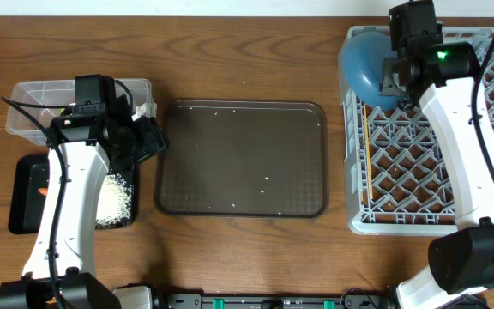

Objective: Sort waste into correct bins and load items into the dishwasher rack

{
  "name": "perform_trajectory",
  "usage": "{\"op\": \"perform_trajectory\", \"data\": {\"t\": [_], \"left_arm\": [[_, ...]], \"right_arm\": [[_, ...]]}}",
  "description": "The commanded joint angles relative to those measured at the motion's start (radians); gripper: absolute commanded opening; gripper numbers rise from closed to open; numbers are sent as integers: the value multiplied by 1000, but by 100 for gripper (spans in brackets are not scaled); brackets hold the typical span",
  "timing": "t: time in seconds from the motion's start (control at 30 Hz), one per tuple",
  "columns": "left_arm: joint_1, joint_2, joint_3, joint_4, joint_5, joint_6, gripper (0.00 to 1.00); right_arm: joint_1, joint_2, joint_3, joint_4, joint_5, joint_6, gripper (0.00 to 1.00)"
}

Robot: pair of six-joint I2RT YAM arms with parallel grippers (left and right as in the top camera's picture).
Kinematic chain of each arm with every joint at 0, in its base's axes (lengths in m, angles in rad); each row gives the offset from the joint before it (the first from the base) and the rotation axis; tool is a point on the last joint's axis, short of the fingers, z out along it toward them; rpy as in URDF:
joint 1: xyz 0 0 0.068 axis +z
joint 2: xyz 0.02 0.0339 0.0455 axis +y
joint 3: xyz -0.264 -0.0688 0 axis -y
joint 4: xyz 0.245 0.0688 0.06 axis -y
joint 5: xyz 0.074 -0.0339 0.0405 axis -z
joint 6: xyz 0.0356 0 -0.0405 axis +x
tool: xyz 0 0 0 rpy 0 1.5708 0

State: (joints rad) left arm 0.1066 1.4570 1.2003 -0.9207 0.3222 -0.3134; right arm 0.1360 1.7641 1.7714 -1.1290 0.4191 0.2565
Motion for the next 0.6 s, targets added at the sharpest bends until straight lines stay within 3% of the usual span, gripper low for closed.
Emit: {"op": "perform_trajectory", "data": {"t": [0.0,0.2,0.4,0.5,0.57], "left_arm": [[0,6,6,-6,-3,17,64],[-1,6,6,-6,-3,49,65],[-36,6,6,-2,-3,144,65],[-90,6,6,16,-42,167,70],[-144,6,6,31,-103,167,80]], "right_arm": [[-60,3,0,6,-140,9,77],[-190,3,0,14,-366,-12,86],[-320,3,0,6,-713,-216,98],[-356,3,0,-2,-771,-228,99],[-359,3,0,0,-769,-228,99]]}}
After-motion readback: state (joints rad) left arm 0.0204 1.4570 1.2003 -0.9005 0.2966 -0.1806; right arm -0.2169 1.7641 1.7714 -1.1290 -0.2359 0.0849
